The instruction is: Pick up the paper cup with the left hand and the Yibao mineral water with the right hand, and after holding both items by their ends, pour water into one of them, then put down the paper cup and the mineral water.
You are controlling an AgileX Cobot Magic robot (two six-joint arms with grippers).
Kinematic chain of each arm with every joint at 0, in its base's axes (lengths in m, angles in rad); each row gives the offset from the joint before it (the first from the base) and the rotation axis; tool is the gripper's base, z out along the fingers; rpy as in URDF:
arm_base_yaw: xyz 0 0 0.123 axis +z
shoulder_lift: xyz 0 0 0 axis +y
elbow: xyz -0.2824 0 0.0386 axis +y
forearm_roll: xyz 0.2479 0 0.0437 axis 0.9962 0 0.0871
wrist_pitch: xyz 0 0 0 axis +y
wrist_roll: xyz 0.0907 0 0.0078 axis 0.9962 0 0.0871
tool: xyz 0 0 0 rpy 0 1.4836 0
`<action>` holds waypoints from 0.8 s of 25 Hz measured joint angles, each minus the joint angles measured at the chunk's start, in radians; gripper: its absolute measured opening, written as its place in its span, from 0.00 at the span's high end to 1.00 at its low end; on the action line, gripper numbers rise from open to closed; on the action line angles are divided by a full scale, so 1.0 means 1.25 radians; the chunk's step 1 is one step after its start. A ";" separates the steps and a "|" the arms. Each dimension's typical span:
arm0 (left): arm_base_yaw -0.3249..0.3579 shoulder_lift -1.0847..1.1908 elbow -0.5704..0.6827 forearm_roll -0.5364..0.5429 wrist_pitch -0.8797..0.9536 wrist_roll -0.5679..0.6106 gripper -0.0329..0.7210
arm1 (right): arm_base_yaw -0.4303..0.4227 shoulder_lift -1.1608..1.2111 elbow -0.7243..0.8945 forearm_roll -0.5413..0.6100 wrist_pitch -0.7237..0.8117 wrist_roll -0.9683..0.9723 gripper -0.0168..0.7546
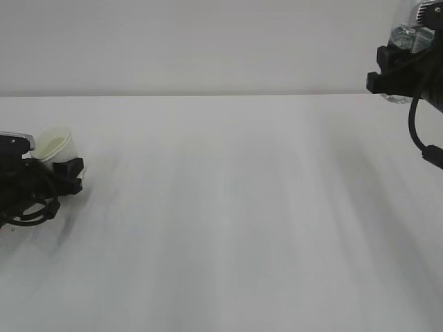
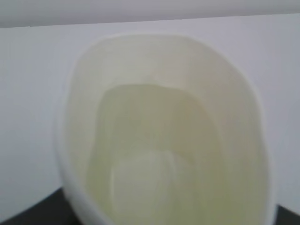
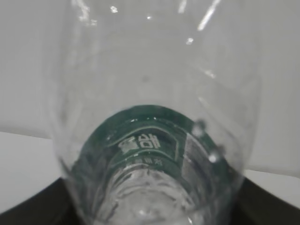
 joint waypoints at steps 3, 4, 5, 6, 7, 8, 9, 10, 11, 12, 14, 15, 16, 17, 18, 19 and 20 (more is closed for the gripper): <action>0.000 0.000 0.000 -0.007 0.000 0.009 0.46 | 0.000 0.000 0.000 0.000 0.008 0.000 0.40; 0.000 0.000 0.000 -0.008 0.000 0.015 0.46 | 0.000 0.000 0.000 0.000 0.010 0.000 0.40; 0.000 0.000 0.000 -0.010 0.000 0.021 0.46 | 0.000 0.000 0.000 0.000 0.011 0.000 0.40; 0.000 0.000 0.000 -0.010 0.000 0.023 0.46 | 0.000 0.000 0.000 0.000 0.011 0.000 0.40; 0.000 0.000 0.000 -0.011 0.000 0.026 0.46 | 0.000 0.000 0.000 0.000 0.013 0.000 0.40; 0.000 0.000 0.000 -0.011 0.000 0.027 0.46 | 0.000 0.000 0.000 0.000 0.013 0.000 0.40; 0.000 0.000 0.000 -0.011 0.000 0.028 0.46 | 0.000 0.000 0.000 0.000 0.013 0.000 0.40; 0.000 0.002 0.000 -0.012 0.000 0.028 0.46 | 0.000 0.000 0.000 0.000 0.013 0.000 0.40; 0.000 0.005 0.000 -0.012 -0.004 0.028 0.46 | 0.000 0.000 0.000 0.000 0.013 0.000 0.40; 0.000 0.006 0.000 -0.012 -0.006 0.030 0.46 | 0.000 0.000 0.000 0.000 0.013 0.000 0.40; 0.000 0.012 -0.001 -0.013 -0.019 0.030 0.46 | 0.000 0.000 0.000 0.001 0.013 0.000 0.40; 0.000 0.013 -0.001 -0.013 -0.019 0.030 0.46 | 0.000 0.000 0.000 0.001 0.013 0.000 0.40; 0.000 0.015 -0.001 -0.013 -0.021 0.030 0.46 | 0.000 0.000 0.000 0.001 0.013 0.000 0.40; 0.000 0.015 -0.001 -0.013 -0.023 0.030 0.46 | 0.000 0.000 0.000 0.001 0.013 0.000 0.40; 0.000 0.017 -0.001 -0.013 -0.026 0.030 0.46 | 0.000 0.000 0.000 0.001 0.013 0.000 0.40; 0.000 0.019 -0.003 -0.013 -0.028 0.030 0.46 | 0.000 0.000 0.000 0.001 0.013 0.000 0.40; 0.000 0.019 -0.003 -0.013 -0.029 0.030 0.46 | 0.000 0.000 0.000 0.001 0.013 0.000 0.40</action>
